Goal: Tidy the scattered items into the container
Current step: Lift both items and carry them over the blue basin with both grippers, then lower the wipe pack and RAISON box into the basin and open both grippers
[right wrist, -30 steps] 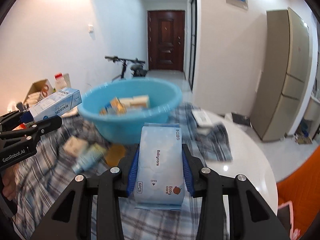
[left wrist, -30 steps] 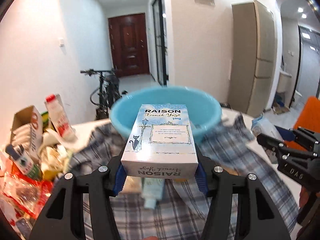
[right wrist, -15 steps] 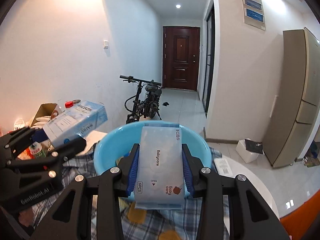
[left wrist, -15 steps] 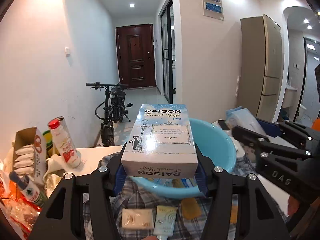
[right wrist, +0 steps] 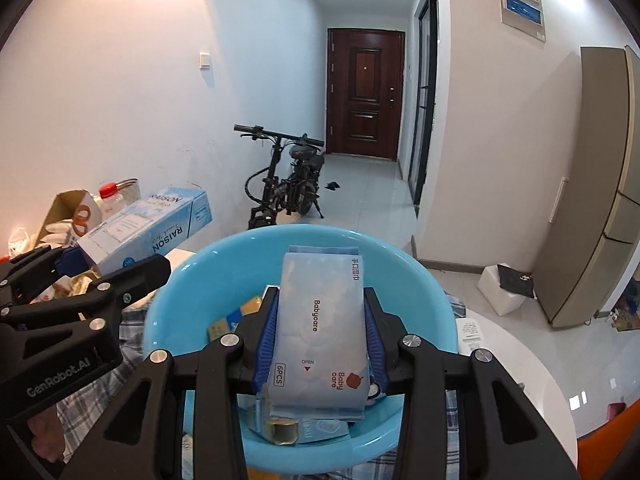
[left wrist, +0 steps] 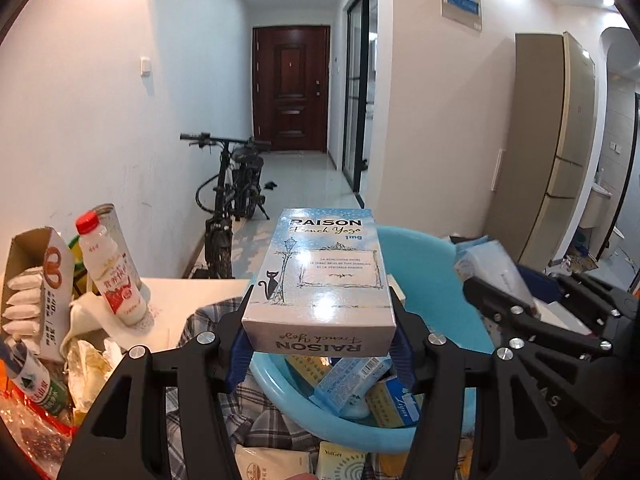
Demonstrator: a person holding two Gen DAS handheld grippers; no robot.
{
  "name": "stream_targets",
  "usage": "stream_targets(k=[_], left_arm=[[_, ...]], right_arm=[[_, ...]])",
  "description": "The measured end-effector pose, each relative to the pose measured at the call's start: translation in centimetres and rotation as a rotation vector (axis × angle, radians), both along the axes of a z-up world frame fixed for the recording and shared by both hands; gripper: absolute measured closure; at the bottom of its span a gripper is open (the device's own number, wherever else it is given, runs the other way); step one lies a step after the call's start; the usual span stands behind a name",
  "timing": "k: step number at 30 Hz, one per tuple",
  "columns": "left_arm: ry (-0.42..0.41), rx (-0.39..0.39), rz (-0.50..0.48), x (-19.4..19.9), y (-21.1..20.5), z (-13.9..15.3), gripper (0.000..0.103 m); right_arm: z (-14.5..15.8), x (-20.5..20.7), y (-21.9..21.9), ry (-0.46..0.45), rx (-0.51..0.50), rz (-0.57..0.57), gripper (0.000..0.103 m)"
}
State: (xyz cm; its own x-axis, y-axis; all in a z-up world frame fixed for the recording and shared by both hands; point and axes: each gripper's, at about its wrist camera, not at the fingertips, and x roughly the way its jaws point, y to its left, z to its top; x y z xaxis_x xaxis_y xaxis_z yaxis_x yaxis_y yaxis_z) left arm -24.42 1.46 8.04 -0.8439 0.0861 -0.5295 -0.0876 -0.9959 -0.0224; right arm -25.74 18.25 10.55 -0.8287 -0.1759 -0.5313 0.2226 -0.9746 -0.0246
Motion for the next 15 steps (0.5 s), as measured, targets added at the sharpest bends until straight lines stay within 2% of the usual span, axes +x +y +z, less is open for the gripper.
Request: stream_targets(k=[6,15], left_arm=[[-0.025,-0.022,-0.009,-1.0,0.4,-1.0,0.047],[-0.019,-0.051,-0.003,-1.3,0.9,-1.0,0.047]], right_arm=[[-1.0,-0.4,-0.1,-0.019,0.019,-0.015,0.061],[-1.2,-0.6,-0.5,-0.019,0.028,-0.013,0.061]])
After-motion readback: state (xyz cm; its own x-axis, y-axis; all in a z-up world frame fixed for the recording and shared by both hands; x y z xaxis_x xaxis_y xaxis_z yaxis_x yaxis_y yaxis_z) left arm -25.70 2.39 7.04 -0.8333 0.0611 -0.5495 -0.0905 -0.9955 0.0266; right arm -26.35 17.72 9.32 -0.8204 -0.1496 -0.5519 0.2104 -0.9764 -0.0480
